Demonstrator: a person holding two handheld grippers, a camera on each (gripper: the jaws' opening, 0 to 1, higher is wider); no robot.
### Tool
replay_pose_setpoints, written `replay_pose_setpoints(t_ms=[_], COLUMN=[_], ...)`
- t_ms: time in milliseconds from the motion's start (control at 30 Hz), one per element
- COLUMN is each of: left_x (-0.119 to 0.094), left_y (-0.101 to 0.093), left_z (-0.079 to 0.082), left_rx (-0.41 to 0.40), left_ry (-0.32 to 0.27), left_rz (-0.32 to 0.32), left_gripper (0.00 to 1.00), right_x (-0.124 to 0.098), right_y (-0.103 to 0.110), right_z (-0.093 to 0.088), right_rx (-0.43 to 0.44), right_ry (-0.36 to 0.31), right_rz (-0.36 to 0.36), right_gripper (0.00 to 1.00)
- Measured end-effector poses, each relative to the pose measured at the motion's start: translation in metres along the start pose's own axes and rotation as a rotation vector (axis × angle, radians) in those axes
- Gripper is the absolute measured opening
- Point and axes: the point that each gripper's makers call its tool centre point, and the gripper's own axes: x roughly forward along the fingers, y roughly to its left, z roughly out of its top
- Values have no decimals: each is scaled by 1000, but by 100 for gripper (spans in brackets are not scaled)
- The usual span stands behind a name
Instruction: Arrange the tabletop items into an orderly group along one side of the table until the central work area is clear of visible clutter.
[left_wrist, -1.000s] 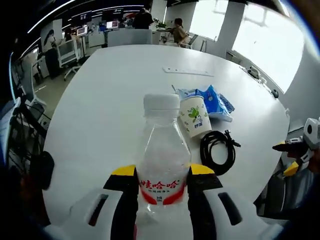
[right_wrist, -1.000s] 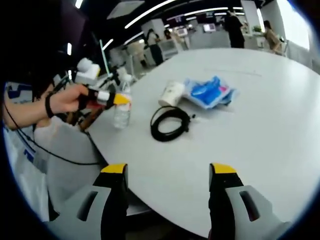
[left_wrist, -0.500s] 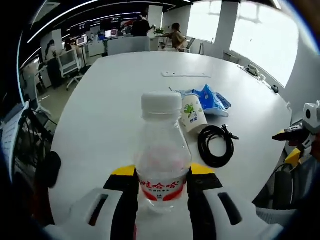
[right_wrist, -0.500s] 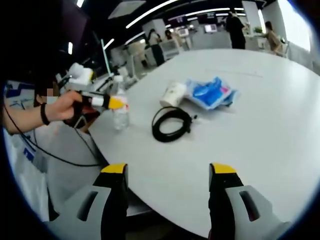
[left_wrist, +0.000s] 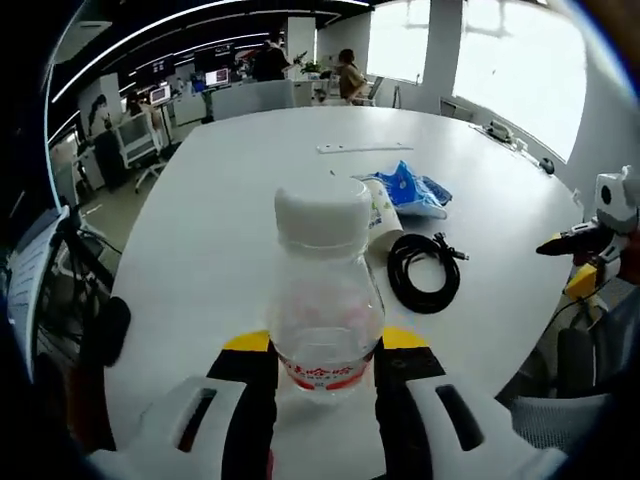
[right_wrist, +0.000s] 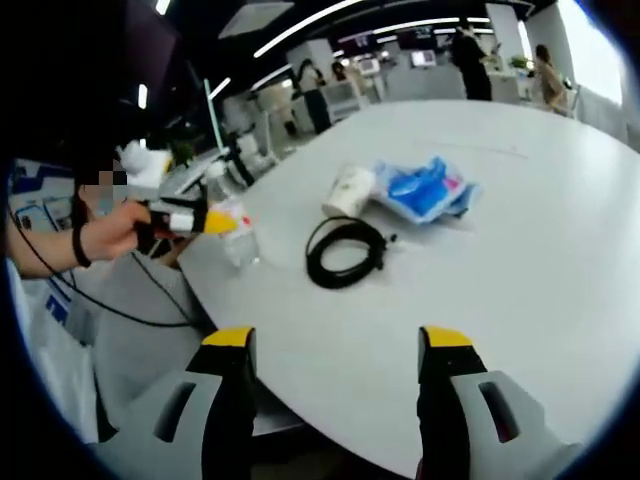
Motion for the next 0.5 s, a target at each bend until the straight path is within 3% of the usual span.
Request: replay_pose_setpoints(t_ms=[500], left_x=[-6], left_y=[-2], left_z=[-13], left_rx=[19], left_ry=[-5], left_rz=[26], left_gripper=[36], right_x=[2], right_y=[1], right_z=[-1], right_rx=[-5], right_ry=[3], right_rz=[8], right_gripper=[63])
